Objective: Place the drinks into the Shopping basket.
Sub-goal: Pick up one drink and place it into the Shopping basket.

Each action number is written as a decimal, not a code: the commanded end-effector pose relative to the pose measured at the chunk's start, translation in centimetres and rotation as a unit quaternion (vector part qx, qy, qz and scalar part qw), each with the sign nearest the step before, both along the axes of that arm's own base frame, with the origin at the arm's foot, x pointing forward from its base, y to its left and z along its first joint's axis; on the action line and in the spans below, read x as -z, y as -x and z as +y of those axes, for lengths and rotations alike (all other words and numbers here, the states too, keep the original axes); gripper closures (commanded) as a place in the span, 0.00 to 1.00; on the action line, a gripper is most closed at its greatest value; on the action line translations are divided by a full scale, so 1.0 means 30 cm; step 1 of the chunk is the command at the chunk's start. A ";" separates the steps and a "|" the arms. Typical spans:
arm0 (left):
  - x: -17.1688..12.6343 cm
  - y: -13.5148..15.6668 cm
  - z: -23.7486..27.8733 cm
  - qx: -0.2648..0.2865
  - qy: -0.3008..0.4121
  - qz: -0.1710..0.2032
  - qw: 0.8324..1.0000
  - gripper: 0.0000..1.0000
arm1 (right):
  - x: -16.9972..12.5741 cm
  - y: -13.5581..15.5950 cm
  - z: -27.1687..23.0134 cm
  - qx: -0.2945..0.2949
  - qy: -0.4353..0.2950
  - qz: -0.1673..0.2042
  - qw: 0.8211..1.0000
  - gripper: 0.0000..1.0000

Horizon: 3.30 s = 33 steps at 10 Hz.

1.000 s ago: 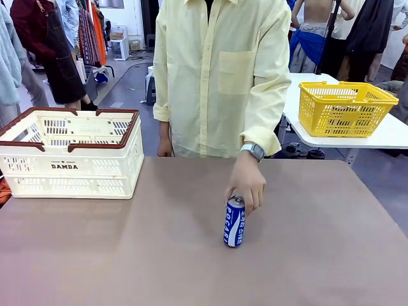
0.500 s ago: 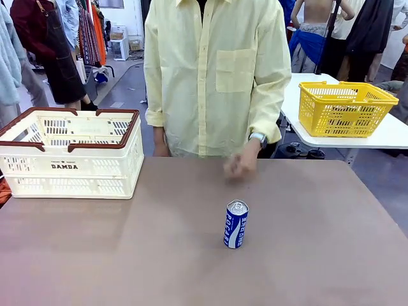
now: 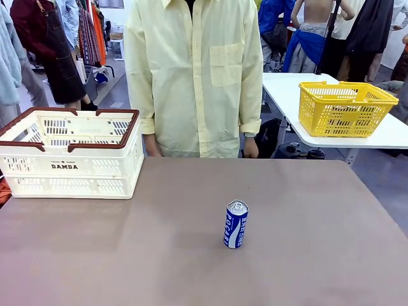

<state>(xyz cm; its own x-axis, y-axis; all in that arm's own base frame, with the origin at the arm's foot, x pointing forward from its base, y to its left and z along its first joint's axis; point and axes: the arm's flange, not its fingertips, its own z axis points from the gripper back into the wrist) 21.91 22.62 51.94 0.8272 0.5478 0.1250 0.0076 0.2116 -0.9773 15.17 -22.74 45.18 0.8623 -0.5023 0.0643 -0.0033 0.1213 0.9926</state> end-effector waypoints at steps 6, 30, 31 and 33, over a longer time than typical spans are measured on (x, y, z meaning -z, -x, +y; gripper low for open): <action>-0.188 -0.280 -1.096 0.237 -0.292 0.169 0.911 0.00 | -0.013 -0.011 0.000 0.002 -0.002 -0.017 1.000 0.00; 0.348 -0.573 -2.420 0.204 -0.592 0.177 0.759 0.00 | -0.013 -0.011 0.000 0.002 -0.002 -0.017 1.000 0.00; 0.361 -0.578 -2.415 0.196 -0.593 0.185 0.758 0.00 | -0.013 -0.011 0.000 0.002 -0.002 -0.017 1.000 0.00; 0.379 -0.574 -2.402 0.194 -0.596 0.193 0.755 0.00 | -0.013 -0.011 0.000 0.002 -0.002 -0.017 1.000 0.00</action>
